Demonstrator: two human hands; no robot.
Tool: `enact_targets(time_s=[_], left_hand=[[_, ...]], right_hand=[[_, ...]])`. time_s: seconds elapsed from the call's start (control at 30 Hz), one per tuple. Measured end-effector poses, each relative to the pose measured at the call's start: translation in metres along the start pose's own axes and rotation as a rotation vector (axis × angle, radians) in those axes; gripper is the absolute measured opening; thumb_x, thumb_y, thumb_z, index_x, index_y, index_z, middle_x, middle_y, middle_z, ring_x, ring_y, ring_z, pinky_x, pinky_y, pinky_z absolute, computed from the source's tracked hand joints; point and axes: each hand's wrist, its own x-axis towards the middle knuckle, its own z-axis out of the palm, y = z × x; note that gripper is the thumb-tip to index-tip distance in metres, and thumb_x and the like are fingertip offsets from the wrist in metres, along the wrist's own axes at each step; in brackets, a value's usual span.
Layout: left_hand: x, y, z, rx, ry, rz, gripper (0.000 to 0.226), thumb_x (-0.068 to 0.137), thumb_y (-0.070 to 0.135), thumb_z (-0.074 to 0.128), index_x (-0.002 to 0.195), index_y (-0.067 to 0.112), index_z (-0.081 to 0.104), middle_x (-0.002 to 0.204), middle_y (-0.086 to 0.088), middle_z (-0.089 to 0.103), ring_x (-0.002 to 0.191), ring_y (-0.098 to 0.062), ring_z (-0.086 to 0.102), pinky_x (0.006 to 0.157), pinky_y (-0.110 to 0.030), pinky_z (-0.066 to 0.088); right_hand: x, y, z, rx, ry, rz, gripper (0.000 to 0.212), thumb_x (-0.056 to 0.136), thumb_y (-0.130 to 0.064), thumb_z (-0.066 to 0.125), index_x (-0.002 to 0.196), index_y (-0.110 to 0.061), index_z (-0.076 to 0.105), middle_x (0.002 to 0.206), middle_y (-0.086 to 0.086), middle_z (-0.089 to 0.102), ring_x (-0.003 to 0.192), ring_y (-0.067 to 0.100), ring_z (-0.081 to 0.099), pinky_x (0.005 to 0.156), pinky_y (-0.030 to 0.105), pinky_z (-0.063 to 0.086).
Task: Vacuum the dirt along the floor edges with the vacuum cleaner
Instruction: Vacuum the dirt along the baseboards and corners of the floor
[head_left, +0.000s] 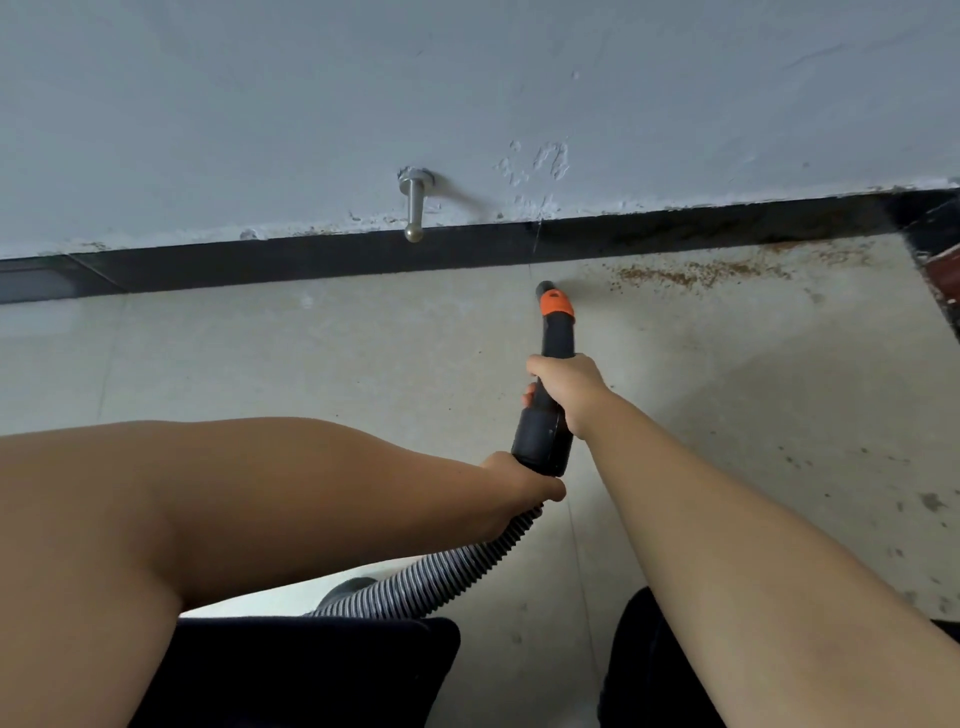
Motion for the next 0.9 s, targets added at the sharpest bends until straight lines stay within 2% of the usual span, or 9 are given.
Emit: enact_targets(time_s=[0.13, 0.23, 0.33, 0.47, 0.53, 0.67, 0.73, 0.8, 0.9], left_hand=[[0.007, 0.017, 0.020, 0.110, -0.034, 0.035, 0.028, 0.082, 0.011, 0.070, 0.103, 0.007, 0.052, 0.072, -0.005, 0.052, 0.059, -0.015, 0.050, 0.053, -0.023, 0.043], [0.014, 0.031, 0.030, 0.161, -0.026, 0.085, 0.028, 0.082, 0.013, 0.070, 0.102, 0.008, 0.051, 0.075, -0.004, 0.052, 0.067, -0.017, 0.052, 0.059, -0.024, 0.043], [0.018, 0.037, 0.031, 0.146, -0.041, 0.086, 0.030, 0.082, 0.014, 0.071, 0.106, 0.007, 0.053, 0.085, -0.008, 0.056, 0.076, -0.022, 0.055, 0.068, -0.028, 0.047], [0.016, 0.031, 0.018, 0.087, -0.144, 0.004, 0.030, 0.084, 0.017, 0.072, 0.105, 0.006, 0.054, 0.076, -0.007, 0.060, 0.061, -0.016, 0.057, 0.056, -0.024, 0.049], [0.015, 0.028, 0.011, 0.087, -0.213, -0.005, 0.032, 0.085, 0.023, 0.072, 0.107, 0.008, 0.054, 0.078, -0.007, 0.064, 0.060, -0.015, 0.059, 0.054, -0.024, 0.050], [0.016, 0.036, 0.006, 0.100, -0.312, 0.025, 0.029, 0.087, 0.027, 0.070, 0.104, 0.011, 0.053, 0.085, -0.005, 0.067, 0.067, -0.016, 0.064, 0.065, -0.026, 0.053], [0.017, 0.040, 0.011, 0.109, -0.281, 0.081, 0.025, 0.087, 0.024, 0.070, 0.102, 0.011, 0.055, 0.082, -0.006, 0.066, 0.064, -0.016, 0.062, 0.064, -0.026, 0.053], [0.018, 0.042, 0.019, 0.139, -0.175, 0.147, 0.027, 0.086, 0.021, 0.069, 0.105, 0.008, 0.056, 0.079, -0.007, 0.062, 0.060, -0.018, 0.058, 0.063, -0.026, 0.051], [0.021, 0.039, 0.026, 0.152, -0.014, 0.199, 0.026, 0.083, 0.018, 0.066, 0.104, 0.009, 0.055, 0.085, -0.010, 0.060, 0.069, -0.023, 0.055, 0.067, -0.030, 0.048]], right_hand=[[0.007, 0.003, -0.033, 0.048, 0.149, 0.009, 0.012, 0.084, -0.006, 0.056, 0.095, -0.005, 0.050, 0.062, 0.008, 0.057, 0.046, 0.020, 0.056, 0.050, 0.027, 0.049], [0.016, -0.005, -0.051, 0.093, 0.193, 0.014, 0.013, 0.086, -0.007, 0.057, 0.096, -0.004, 0.049, 0.065, 0.009, 0.057, 0.048, 0.020, 0.057, 0.051, 0.028, 0.049], [0.020, -0.014, -0.053, 0.083, 0.166, 0.008, 0.014, 0.087, -0.005, 0.056, 0.098, -0.003, 0.048, 0.065, 0.010, 0.056, 0.047, 0.020, 0.055, 0.049, 0.027, 0.049], [0.016, -0.014, -0.040, 0.021, 0.064, 0.009, 0.015, 0.086, -0.004, 0.056, 0.099, -0.004, 0.048, 0.064, 0.010, 0.054, 0.048, 0.021, 0.054, 0.051, 0.029, 0.050], [0.015, -0.013, -0.037, 0.020, 0.036, 0.012, 0.014, 0.086, -0.004, 0.056, 0.097, -0.004, 0.048, 0.064, 0.010, 0.054, 0.048, 0.021, 0.054, 0.053, 0.030, 0.051], [0.018, -0.017, -0.046, 0.062, 0.097, 0.013, 0.015, 0.087, -0.004, 0.058, 0.098, -0.002, 0.048, 0.065, 0.011, 0.055, 0.049, 0.020, 0.055, 0.050, 0.029, 0.050], [0.021, -0.020, -0.055, 0.092, 0.151, 0.023, 0.017, 0.087, -0.005, 0.058, 0.101, -0.002, 0.049, 0.068, 0.011, 0.057, 0.051, 0.020, 0.056, 0.049, 0.029, 0.050], [0.025, -0.022, -0.060, 0.121, 0.182, 0.030, 0.018, 0.087, -0.004, 0.057, 0.102, -0.002, 0.049, 0.069, 0.010, 0.056, 0.052, 0.020, 0.056, 0.050, 0.030, 0.050], [0.027, -0.027, -0.054, 0.111, 0.174, 0.020, 0.017, 0.087, -0.003, 0.056, 0.102, -0.003, 0.048, 0.065, 0.010, 0.055, 0.050, 0.020, 0.054, 0.049, 0.028, 0.051]])
